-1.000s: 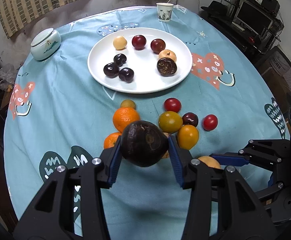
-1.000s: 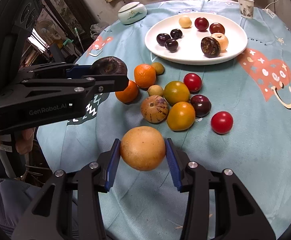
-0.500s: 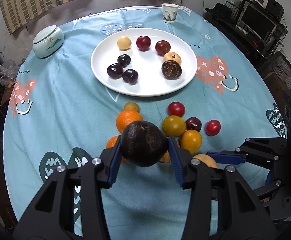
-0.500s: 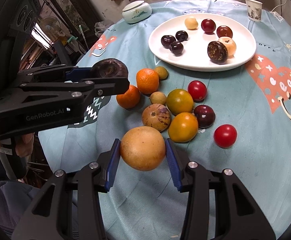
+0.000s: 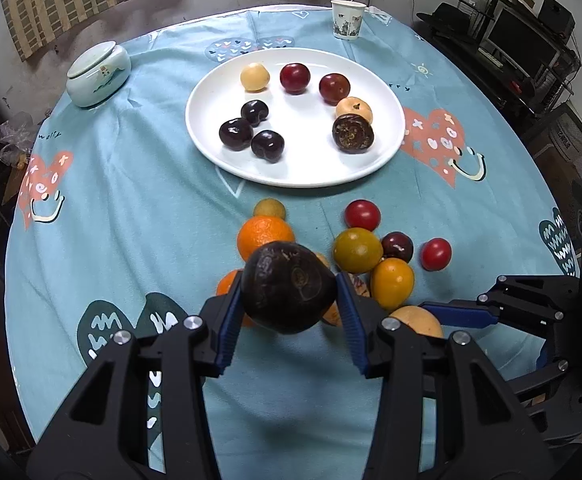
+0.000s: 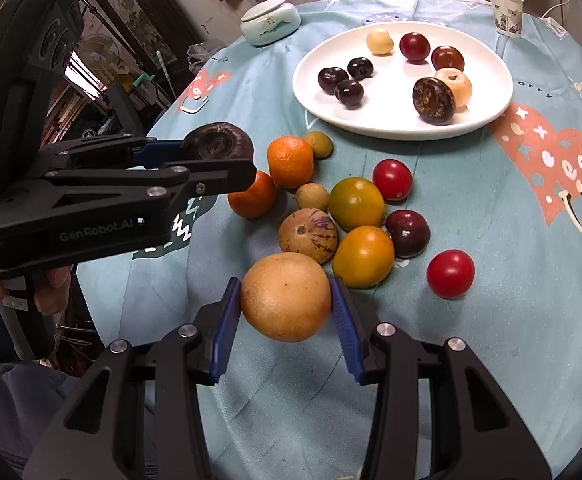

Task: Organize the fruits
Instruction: 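Hold the dark mangosteen and tan pear above the fruit pile with both grippers, then carry the mangosteen and tan pear onto the white plate and open both grippers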

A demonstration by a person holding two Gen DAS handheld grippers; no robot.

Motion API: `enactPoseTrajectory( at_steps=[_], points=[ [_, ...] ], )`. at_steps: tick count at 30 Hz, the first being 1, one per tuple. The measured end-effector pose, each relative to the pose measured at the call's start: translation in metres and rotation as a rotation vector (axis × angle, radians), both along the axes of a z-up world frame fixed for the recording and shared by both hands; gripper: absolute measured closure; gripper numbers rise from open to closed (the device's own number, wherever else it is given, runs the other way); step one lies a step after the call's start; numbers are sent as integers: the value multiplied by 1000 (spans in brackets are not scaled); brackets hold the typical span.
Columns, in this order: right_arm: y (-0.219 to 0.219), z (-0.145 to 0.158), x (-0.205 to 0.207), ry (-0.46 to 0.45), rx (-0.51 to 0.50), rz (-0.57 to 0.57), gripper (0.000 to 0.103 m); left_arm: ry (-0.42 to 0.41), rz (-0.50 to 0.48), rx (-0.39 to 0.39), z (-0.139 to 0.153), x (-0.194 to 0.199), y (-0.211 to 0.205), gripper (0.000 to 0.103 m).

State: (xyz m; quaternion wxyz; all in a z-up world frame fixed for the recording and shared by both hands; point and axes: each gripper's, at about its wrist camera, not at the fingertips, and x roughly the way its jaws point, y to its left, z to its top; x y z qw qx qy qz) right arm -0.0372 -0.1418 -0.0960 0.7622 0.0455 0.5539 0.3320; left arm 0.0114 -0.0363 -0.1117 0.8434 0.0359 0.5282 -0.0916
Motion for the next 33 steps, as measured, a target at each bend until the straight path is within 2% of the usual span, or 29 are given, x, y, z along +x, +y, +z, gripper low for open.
enactPoseTrajectory(
  at_steps=[10,13,21,26,31,33],
  points=[
    [-3,3,4,-5,-8,-10,57,2,-11,-5,-1,0,-2,57],
    [-3,9,16,-34,-31,-2,57,3,-3,-10,-1,1,1,57],
    [3,43,96,-188,-79,-29,57,-3,41,-23,-1,8,16,58],
    [11,32,148,-196,-138,-61,57,-45,45,-51,14,27,21,58],
    [8,21,183,-187,-163,-111,57,-89,54,-97,36,80,20,61],
    [6,23,188,-194,-154,-121,58,-119,64,-101,50,89,24,61]
  ],
)
